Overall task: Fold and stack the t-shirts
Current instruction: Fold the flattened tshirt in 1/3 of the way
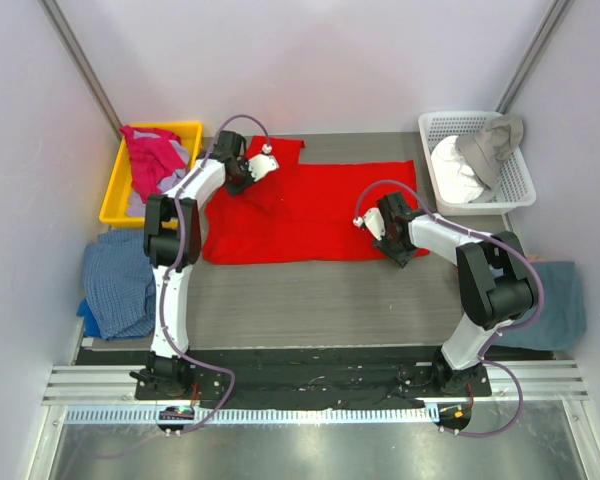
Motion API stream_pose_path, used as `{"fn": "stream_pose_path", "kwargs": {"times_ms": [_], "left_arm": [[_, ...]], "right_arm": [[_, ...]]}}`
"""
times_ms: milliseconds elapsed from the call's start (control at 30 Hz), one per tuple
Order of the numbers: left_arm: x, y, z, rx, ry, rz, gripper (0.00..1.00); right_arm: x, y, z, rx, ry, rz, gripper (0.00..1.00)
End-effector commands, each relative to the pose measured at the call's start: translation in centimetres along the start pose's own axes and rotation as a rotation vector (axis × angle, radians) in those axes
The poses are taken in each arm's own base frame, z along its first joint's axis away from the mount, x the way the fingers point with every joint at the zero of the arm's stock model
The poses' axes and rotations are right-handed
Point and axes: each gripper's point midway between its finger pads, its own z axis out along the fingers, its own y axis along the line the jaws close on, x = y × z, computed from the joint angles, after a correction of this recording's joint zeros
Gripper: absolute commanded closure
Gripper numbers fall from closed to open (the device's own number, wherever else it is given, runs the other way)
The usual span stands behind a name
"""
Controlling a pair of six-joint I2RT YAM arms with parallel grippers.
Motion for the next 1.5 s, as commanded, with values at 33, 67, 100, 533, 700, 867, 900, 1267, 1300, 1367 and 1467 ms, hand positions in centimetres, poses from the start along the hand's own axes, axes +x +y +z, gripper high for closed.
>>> {"fn": "stream_pose_path", "kwargs": {"times_ms": [33,67,100,533,700,867,900,1267,1300,1367,1467], "left_arm": [[-1.4,1.0,-0.8,-0.011,-0.051,-0.011,1.0],[-1.6,1.0,-1.0,-0.01,-0.056,-0.012,1.0],[-1.7,1.1,-1.0,-0.01,-0.061,-0.015,1.0],[-3.9,1.4,-2.3,-0.023,-0.121,-0.014,1.0],[-4.0,1.4,-2.6,-0.024,-0.125,-0.042,0.72],[-4.6,1.0,-2.6,0.018,-0.135,-0.057,0.42],[-4.7,0.9,-2.5,0.028,-0.135,-0.065,0.41],[-4.1,0.0,-1.6,0.071,-0.112,-0.065,0.48],[-4.0,-0.1,-1.5,0.076,-0.111,-0.066,0.48],[-3.9,-0.3,-1.4,0.085,-0.11,-0.067,0.48],[-3.7,-0.5,-1.1,0.096,-0.104,-0.071,0.48]], "right_arm": [[0.2,0.1,-0.5,0.003,-0.006,0.018,0.58],[0.2,0.1,-0.6,0.003,-0.006,0.018,0.58],[0.1,0.1,-0.6,0.003,-0.008,0.019,0.58],[0.6,0.9,0.1,-0.02,0.002,0.029,0.58],[0.8,1.1,0.4,-0.022,0.005,0.026,0.58],[0.8,1.1,0.4,-0.021,0.004,0.03,0.58],[0.9,1.3,0.4,-0.024,0.006,0.028,0.59],[1.0,1.1,0.4,-0.015,0.006,0.03,0.59],[1.0,1.1,0.4,-0.013,0.006,0.03,0.59],[0.9,1.1,0.4,-0.015,0.004,0.029,0.59],[0.8,1.0,0.3,-0.012,0.004,0.028,0.59]]}}
